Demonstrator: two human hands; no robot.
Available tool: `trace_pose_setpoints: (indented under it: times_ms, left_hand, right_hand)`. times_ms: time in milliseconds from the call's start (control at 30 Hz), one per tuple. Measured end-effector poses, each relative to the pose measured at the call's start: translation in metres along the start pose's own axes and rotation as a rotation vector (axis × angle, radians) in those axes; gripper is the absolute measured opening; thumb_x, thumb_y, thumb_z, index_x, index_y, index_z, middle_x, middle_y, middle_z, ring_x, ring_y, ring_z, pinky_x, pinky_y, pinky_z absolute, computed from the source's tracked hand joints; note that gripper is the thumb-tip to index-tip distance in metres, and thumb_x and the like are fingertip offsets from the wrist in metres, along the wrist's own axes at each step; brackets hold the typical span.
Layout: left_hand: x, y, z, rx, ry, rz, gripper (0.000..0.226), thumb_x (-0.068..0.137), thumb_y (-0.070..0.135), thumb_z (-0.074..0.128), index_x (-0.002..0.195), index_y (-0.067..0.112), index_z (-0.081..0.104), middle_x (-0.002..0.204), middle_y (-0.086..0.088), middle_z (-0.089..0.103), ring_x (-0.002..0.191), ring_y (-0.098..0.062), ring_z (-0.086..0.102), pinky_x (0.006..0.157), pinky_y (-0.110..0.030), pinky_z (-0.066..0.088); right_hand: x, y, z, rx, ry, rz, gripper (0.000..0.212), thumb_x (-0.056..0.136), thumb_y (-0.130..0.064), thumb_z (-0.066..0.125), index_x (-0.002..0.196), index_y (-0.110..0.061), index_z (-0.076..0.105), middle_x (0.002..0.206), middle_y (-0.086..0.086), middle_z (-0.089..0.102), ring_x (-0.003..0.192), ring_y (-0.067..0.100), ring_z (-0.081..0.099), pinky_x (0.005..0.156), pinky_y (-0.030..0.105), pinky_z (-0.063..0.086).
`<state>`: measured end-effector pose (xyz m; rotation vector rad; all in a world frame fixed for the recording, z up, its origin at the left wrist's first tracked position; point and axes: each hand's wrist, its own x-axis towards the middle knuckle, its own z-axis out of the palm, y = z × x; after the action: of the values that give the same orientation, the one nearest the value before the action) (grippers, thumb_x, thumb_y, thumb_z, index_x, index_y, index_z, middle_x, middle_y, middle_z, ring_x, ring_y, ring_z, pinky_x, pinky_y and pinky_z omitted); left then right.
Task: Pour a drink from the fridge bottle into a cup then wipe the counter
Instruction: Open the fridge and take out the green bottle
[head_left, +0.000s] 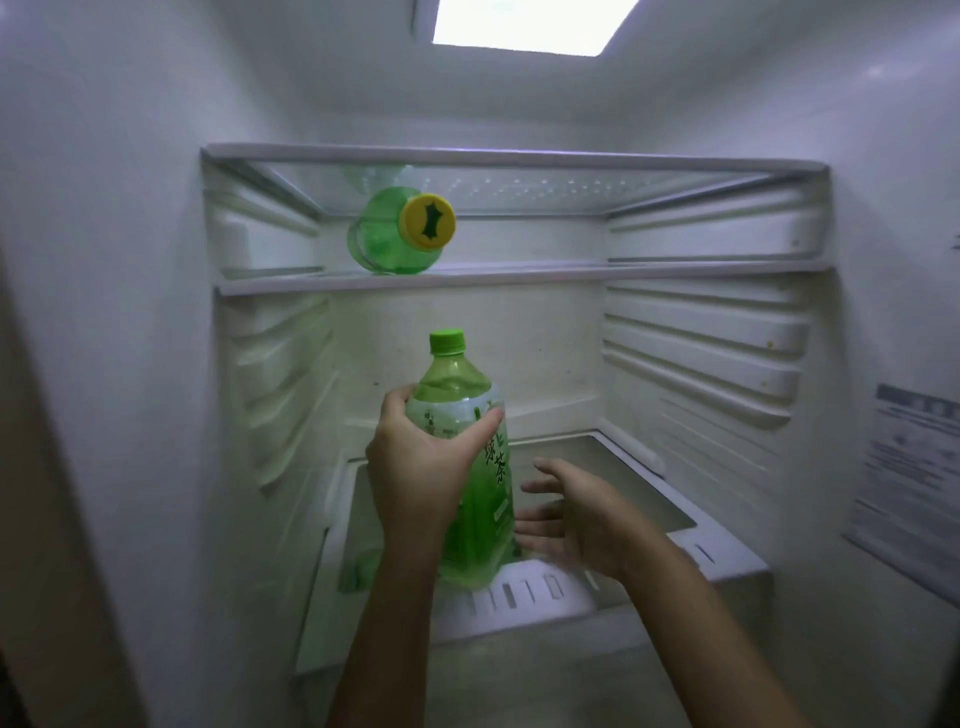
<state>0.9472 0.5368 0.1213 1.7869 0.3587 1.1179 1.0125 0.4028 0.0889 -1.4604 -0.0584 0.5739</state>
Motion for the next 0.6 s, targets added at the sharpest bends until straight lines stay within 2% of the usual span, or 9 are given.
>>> trace_pose_setpoints:
  times_ms: [100,200,300,467,600]
  left_hand:
    - [-0.013,0.011,0.001,-0.065,-0.043,0.030,0.059,0.061,0.046,0.090,0.108,0.022,0.063,0.087,0.012,0.069,0.075,0.001,0.066,0.063,-0.021,0.055]
    - [-0.026,0.025,0.002,-0.117,-0.092,0.068,0.061,0.060,0.046,0.090,0.109,0.024,0.061,0.090,0.012,0.069,0.077,0.002,0.067,0.064,-0.020,0.056]
    - [-0.037,0.038,0.000,-0.179,-0.137,0.055,0.064,0.059,0.045,0.090,0.112,0.022,0.064,0.091,0.010,0.072,0.079,-0.002,0.070,0.070,-0.027,0.060]
    - [-0.054,0.053,-0.011,-0.250,-0.202,0.059,0.061,0.058,0.041,0.091,0.109,0.024,0.064,0.091,0.008,0.073,0.078,-0.002,0.071,0.072,-0.035,0.063]
    - [-0.066,0.067,-0.022,-0.275,-0.225,0.067,0.068,0.056,0.043,0.090,0.114,0.020,0.064,0.096,0.005,0.074,0.083,-0.009,0.073,0.075,-0.039,0.062]
  right_hand:
    - [-0.015,0.003,-0.010,-0.041,-0.036,-0.021,0.047,0.097,-0.042,0.046,0.119,-0.001,0.051,0.101,0.024,0.060,0.089,0.033,0.064,0.086,0.044,0.056]
    - [-0.033,0.005,-0.015,-0.065,-0.028,-0.036,0.051,0.096,-0.047,0.046,0.115,-0.001,0.055,0.094,0.020,0.063,0.080,0.027,0.066,0.074,0.035,0.057]
    - [-0.052,0.006,-0.019,-0.060,-0.032,-0.065,0.051,0.097,-0.047,0.042,0.111,-0.001,0.060,0.095,0.019,0.065,0.079,0.026,0.068,0.064,0.031,0.057]
    - [-0.078,0.014,-0.028,0.006,-0.076,-0.108,0.051,0.097,-0.046,0.043,0.115,-0.002,0.060,0.102,0.021,0.066,0.089,0.033,0.070,0.074,0.040,0.059]
    - [-0.098,0.018,-0.030,0.071,-0.062,-0.155,0.042,0.095,-0.041,0.049,0.109,-0.005,0.066,0.100,0.018,0.067,0.087,0.031,0.070,0.072,0.039,0.059]
